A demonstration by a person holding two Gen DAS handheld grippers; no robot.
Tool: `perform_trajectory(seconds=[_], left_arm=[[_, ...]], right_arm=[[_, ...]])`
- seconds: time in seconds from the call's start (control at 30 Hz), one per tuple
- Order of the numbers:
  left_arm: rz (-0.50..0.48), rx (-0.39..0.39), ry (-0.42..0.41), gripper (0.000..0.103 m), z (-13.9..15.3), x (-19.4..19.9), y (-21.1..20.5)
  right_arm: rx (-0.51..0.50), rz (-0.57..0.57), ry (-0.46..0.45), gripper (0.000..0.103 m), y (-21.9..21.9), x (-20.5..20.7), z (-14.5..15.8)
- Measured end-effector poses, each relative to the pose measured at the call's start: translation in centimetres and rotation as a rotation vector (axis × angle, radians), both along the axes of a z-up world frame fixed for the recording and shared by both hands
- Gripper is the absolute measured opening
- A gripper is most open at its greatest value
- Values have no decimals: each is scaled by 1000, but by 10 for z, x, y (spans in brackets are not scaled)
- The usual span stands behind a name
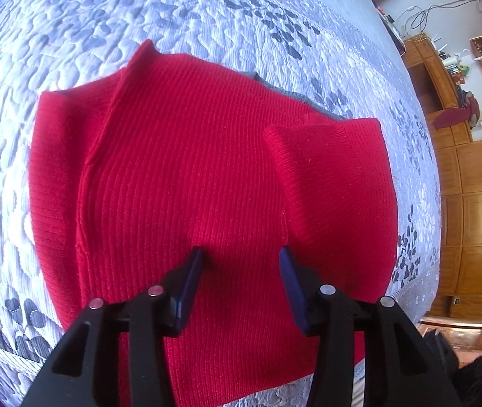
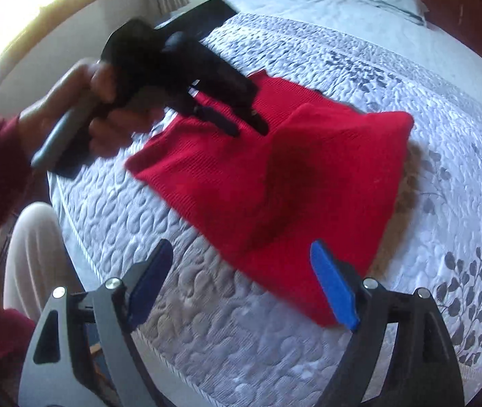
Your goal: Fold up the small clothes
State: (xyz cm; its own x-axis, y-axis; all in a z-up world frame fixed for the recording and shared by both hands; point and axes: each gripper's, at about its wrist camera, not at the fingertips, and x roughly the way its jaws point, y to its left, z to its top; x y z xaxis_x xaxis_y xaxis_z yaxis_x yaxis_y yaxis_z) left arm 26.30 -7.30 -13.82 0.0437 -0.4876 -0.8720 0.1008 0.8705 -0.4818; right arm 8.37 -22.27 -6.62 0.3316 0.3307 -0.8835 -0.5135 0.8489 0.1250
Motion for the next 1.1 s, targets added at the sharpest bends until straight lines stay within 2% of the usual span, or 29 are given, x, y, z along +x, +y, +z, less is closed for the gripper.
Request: perform_trajectory(seconds=[0.13, 0.2, 0.23, 0.27, 0.33, 0.4, 0.53, 0.6, 0.67, 0.8, 0.93, 1.1], left_arm=[[-6, 14, -5, 49, 1, -1, -4], [-13, 16, -5, 50, 1, -2, -5], [-17, 14, -2, 50, 1, -2, -6], [-21, 12, 1, 50, 1, -2, -6], [-31, 14, 2, 50, 1, -3, -6], [-41, 11, 3, 50, 2, -3, -7], [-26, -70, 44, 53, 4, -2, -7], [28, -125, 107, 53, 2, 1, -8], [65, -170, 159, 53, 0, 3, -15], [95, -185, 187, 63, 0, 6, -28], [191, -319, 246, 66, -2, 10, -28], [278, -352, 255, 67, -8, 14, -26]], right_arm=[[-64, 25, -13, 82, 16, -3, -14], [-105, 24, -26, 75, 23, 0, -22], [-134, 25, -39, 67, 25, 2, -26], [-164, 25, -48, 48, 26, 5, -30], [-144, 3, 4, 19, 20, 12, -37], [-65, -42, 38, 9, 6, 18, -36], [139, -122, 59, 7, -28, 23, -13], [241, -167, 71, 7, -45, 28, -2], [284, -181, 67, 7, -55, 30, 5], [360, -202, 53, 7, -70, 31, 17], [340, -173, 41, 7, -68, 28, 19], [297, -139, 60, 7, -52, 22, 5]])
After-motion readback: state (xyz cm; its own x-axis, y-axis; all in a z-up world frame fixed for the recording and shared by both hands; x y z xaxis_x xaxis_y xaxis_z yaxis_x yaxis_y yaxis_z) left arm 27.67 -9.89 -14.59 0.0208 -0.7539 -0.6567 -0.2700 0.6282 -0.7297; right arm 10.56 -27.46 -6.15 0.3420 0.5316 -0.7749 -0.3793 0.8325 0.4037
